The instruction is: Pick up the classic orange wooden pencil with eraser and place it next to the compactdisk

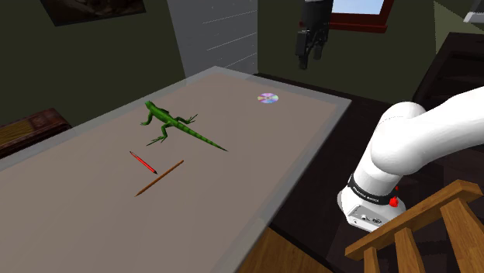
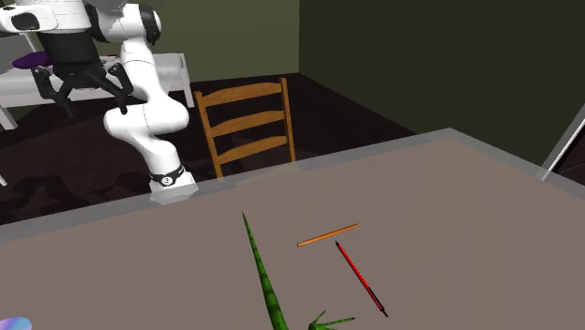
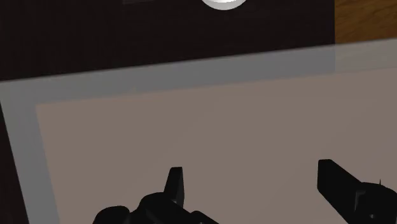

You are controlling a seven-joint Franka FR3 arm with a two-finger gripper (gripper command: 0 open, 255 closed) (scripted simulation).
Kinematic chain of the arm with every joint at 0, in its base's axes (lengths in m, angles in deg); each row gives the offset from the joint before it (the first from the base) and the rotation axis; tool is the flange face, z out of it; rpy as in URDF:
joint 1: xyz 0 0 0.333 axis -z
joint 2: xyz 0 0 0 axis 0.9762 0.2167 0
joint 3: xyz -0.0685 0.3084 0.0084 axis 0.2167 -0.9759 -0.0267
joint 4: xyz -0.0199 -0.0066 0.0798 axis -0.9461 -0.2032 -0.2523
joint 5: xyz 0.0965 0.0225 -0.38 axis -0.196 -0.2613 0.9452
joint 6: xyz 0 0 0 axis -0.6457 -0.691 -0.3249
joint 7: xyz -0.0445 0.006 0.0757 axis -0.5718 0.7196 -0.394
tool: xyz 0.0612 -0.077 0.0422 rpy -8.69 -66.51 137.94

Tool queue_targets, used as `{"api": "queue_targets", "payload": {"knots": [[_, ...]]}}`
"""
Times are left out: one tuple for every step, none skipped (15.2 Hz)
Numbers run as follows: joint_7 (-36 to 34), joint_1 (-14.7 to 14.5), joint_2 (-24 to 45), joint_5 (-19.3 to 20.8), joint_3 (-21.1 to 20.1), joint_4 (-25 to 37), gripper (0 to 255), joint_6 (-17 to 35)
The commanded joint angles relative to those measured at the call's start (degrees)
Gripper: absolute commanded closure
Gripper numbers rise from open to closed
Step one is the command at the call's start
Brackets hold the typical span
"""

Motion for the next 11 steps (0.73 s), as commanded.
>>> {"api": "queue_targets", "payload": {"knots": [[0.0, 0.0, 0.0, 0.0, 0.0, 0.0, 0, 0.0], [1.2, -0.8, 1.4, 0.1, 0.0, -0.1, 0, 1.8], [2.4, -1.5, 2.9, 0.3, -0.1, -0.1, 0, 3.5], [3.6, -2.3, 4.4, 0.4, -0.1, 0.0, 0, 5.2], [4.7, -3.0, 5.9, 0.5, -0.2, 0.1, 0, 6.9], [5.9, -3.7, 7.4, 0.5, -0.3, 0.2, 0, 8.5], [7.0, -4.4, 9.0, 0.6, -0.4, 0.5, 0, 10.1], [8.2, -5.1, 10.5, 0.7, -0.6, 0.7, 0, 11.7], [9.3, -5.8, 12.1, 0.8, -0.7, 1.0, 0, 13.2], [10.4, -6.5, 13.6, 0.8, -0.9, 1.3, 0, 14.7], [11.5, -7.2, 15.2, 0.9, -1.1, 1.7, 0, 16.2]]}}
